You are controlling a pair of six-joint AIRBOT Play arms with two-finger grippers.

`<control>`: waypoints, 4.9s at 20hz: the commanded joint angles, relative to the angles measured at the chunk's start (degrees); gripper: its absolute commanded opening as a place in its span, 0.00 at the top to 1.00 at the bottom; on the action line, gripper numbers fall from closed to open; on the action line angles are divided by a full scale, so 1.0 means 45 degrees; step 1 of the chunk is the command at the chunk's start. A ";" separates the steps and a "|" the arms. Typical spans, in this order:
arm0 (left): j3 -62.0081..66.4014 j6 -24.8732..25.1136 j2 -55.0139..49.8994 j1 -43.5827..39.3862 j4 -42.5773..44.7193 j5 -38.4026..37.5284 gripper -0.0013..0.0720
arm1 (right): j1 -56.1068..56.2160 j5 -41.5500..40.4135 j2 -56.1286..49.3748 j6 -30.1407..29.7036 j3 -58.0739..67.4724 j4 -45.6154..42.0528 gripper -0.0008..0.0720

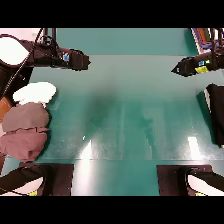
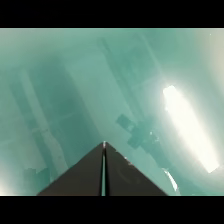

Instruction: Fold the shirts.

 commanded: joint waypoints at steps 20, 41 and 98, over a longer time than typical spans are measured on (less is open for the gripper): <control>-0.0495 -0.1870 -0.0544 0.2511 0.5780 -0.0593 0.12 | 0.0044 -0.0131 0.0005 0.0005 0.0015 -0.0019 0.97; -0.1851 -0.1724 -0.1336 0.6674 0.5780 0.0248 0.95 | 0.0044 -0.0253 0.0253 0.0019 0.0019 0.0097 0.97; 0.3361 0.0869 -0.6023 0.2433 -0.0962 -0.3405 0.95 | 0.1889 -0.3954 -0.2356 0.0019 -0.8038 0.5124 0.29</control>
